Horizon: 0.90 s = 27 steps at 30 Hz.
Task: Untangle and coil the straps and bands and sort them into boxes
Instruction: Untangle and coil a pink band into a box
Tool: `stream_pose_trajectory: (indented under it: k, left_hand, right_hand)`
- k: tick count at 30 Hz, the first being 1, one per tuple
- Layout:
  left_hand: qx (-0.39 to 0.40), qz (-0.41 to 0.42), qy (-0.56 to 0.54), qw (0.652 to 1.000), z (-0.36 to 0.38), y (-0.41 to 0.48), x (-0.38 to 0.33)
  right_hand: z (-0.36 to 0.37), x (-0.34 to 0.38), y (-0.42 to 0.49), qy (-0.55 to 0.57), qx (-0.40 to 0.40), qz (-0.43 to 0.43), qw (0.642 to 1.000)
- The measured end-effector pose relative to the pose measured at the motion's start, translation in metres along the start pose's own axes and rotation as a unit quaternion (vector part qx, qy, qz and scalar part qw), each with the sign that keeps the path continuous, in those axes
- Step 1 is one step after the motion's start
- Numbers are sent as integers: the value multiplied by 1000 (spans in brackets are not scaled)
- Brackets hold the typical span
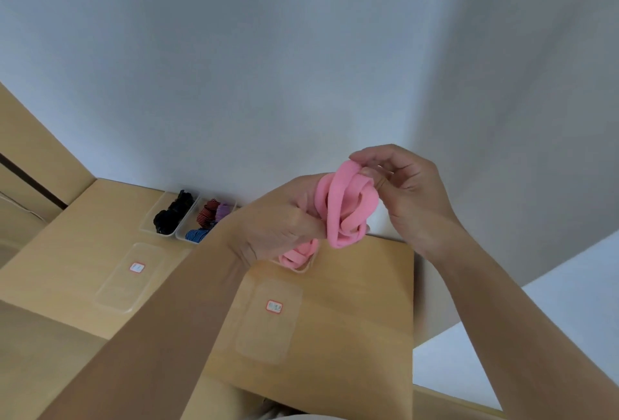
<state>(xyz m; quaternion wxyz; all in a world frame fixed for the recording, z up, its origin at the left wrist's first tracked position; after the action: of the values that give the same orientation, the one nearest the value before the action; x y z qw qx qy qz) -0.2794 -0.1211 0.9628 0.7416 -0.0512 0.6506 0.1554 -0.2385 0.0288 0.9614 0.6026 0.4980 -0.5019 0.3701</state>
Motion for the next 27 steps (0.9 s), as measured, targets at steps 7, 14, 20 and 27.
stream_pose_trajectory:
  k: [7, 14, 20, 27]
  left_hand:
    - [-9, -70, 47, 996, -59, -22, 7]
    - [-160, -114, 118, 973, -118, -38, 24]
    - [-188, -130, 93, 969, -146, -47, 44]
    - [-192, -93, 0, 977, -190, -71, 36]
  right_hand:
    - [29, -15, 28, -37, 59, 144, 987]
    - [79, -24, 33, -78, 13, 199, 977]
    - [114, -56, 37, -62, -120, 238, 962]
    - [156, -73, 60, -63, -175, 220, 958]
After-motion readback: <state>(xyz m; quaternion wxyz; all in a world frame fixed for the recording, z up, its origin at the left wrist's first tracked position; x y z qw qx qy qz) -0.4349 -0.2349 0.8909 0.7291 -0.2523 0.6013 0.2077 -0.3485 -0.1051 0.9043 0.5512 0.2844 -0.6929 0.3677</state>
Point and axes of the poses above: each hand's wrist, its own y-axis towards the middle knuckle, its own z-axis out of the palm, x = y × z, the point moved 4 cm from there along y, towards the middle knuckle, and after that the axes turned 7 degrees about z, right-handed, at the moved point
